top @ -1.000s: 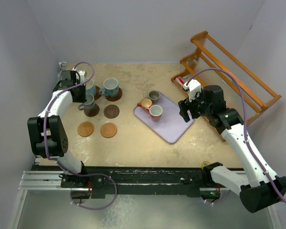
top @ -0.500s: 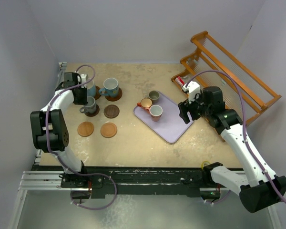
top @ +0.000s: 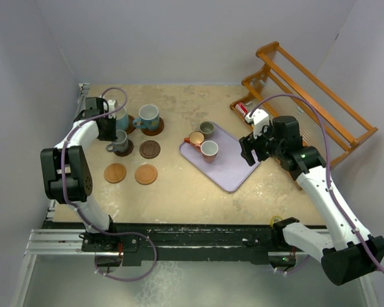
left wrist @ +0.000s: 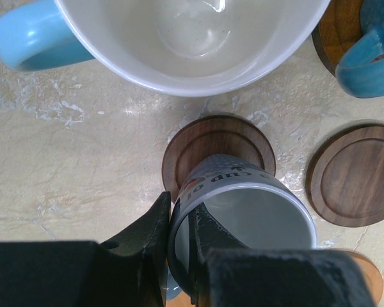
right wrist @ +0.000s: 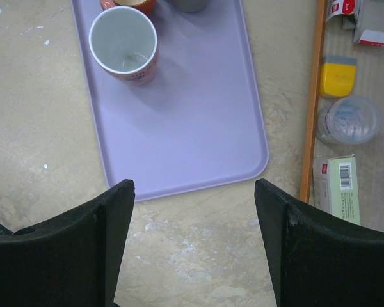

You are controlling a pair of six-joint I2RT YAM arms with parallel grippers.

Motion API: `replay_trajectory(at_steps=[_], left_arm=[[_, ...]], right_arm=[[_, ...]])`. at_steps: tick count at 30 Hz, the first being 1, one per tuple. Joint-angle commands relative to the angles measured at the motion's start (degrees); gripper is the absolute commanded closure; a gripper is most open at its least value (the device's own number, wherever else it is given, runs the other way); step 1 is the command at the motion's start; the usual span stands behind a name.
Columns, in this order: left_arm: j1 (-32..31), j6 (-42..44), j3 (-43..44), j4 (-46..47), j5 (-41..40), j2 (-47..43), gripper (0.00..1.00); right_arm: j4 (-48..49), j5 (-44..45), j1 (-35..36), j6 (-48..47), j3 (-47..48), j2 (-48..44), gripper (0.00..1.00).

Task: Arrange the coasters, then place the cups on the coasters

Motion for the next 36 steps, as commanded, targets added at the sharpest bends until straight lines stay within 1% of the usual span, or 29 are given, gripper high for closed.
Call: replay_trajectory(at_steps=[1, 6, 9, 18, 25, 28, 32, 36], left_arm=[[0.9, 1.7, 1.3, 2.9, 0.1, -0.3, 0.97], [1.3, 2.1, 1.1, 2.6, 0.2, 0.2, 0.97], [1.4, 2.2, 0.9, 2.4, 0.5, 0.5, 0.95], [1.5, 2.4, 1.4, 1.0, 1.5, 0.0, 0.84], [1.5, 2.5, 3.3, -0.8, 1.2, -3.2, 0.77], [1.6, 3.0, 4.5, -1.7, 1.2, -5.4, 0.7], [1.6, 3.8, 5.2, -2.1, 1.4, -9.3, 0.59], [1.6, 4.4, 5.2, -2.3, 2.6, -14.1, 0.46]], right_arm=[[1.2, -1.6, -0.5, -0.8, -0.1, -1.0, 0.22], [1.1, -1.8, -0.6, -0.8, 0.0, -0.9, 0.22], [1.1, -1.8, -0.7, -0.8, 0.0, -0.9, 0.22], [0.9, -2.5, -0.8, -0.7, 0.0, -0.7, 0.22], [0.4, -4.2, -0.8, -1.5, 0.2, -0.5, 0.21], [1.6, -2.8, -0.8, -2.8, 0.6, 0.1, 0.19], [1.3, -4.1, -0.8, -2.9, 2.4, 2.6, 0.1], [1.3, -5.2, -0.8, -2.3, 4.6, 6.4, 0.07]])
